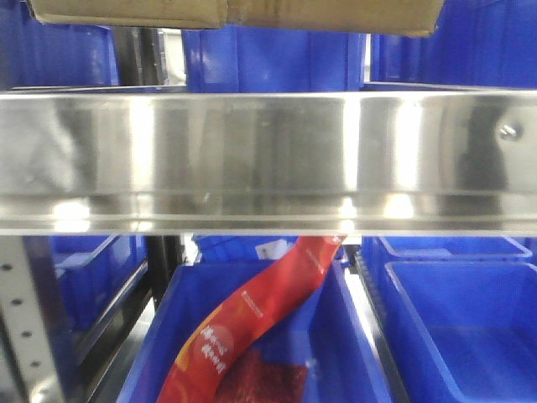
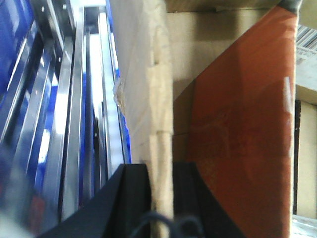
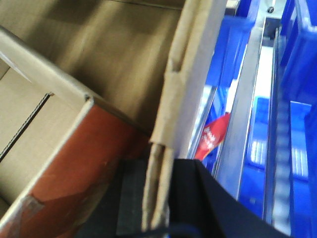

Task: Stack two boxes on right shelf middle

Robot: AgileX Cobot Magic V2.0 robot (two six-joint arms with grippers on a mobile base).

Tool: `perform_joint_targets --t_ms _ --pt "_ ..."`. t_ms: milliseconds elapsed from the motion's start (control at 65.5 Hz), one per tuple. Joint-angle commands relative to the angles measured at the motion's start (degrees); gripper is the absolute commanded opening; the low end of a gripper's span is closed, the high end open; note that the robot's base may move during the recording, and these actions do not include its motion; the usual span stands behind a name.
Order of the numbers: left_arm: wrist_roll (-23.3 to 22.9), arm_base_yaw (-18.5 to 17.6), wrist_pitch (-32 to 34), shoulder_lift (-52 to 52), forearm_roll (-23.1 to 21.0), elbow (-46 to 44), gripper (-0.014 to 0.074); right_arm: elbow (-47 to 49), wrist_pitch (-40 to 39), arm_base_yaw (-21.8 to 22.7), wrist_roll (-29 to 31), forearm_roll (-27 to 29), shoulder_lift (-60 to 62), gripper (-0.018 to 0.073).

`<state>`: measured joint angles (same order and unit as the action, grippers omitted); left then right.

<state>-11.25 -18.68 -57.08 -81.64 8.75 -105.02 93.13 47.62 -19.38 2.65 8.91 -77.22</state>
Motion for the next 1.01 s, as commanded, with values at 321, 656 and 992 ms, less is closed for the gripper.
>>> perform_joint_targets --t_ms 321,656,992 --pt "0.1 0.3 4.2 0.6 -0.4 -1.0 -0.0111 0.6 -1.8 0.3 0.9 -0.2 0.6 -0.0153" --pt "0.1 0.3 4.2 0.6 -0.4 -1.0 -0.0111 0.6 -1.8 0.3 0.9 -0.2 0.6 -0.0153" --pt "0.1 0.3 4.2 0.6 -0.4 -1.0 -0.0111 0.6 -1.8 0.3 0.9 -0.2 0.6 -0.0153"
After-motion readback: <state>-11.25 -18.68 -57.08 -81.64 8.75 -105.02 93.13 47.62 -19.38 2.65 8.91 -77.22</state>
